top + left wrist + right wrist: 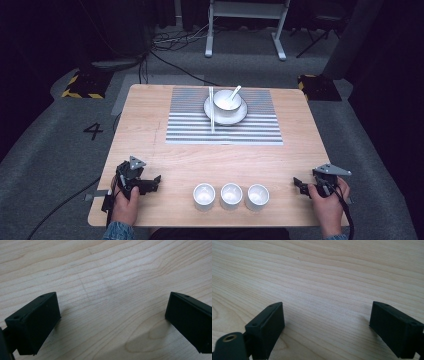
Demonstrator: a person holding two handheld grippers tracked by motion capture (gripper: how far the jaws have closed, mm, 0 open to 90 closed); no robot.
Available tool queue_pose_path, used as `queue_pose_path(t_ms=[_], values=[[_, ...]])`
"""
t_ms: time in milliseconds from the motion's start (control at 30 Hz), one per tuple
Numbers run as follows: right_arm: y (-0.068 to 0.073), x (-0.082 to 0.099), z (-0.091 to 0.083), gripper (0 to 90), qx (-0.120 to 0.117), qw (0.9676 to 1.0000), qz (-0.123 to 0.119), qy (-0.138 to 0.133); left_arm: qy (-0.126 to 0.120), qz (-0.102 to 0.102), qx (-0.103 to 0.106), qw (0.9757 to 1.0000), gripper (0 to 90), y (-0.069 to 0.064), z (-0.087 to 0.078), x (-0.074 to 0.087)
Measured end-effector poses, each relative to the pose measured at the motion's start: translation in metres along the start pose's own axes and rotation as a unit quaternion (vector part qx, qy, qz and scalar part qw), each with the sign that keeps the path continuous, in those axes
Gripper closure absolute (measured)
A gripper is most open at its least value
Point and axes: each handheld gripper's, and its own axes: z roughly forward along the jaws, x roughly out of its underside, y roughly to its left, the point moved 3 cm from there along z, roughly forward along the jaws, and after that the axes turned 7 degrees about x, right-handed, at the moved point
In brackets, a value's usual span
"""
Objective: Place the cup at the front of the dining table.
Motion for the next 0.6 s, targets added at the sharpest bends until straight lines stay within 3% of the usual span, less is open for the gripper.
queue_pose_path(t_ms=[600], values=[[0.0000, 0.0000, 0.0000, 12.4, -0.001, 1.0000, 0.000, 0.000, 0.000, -0.005, -0.005, 1.0000, 0.0, -0.0004, 0.0008, -0.0010]])
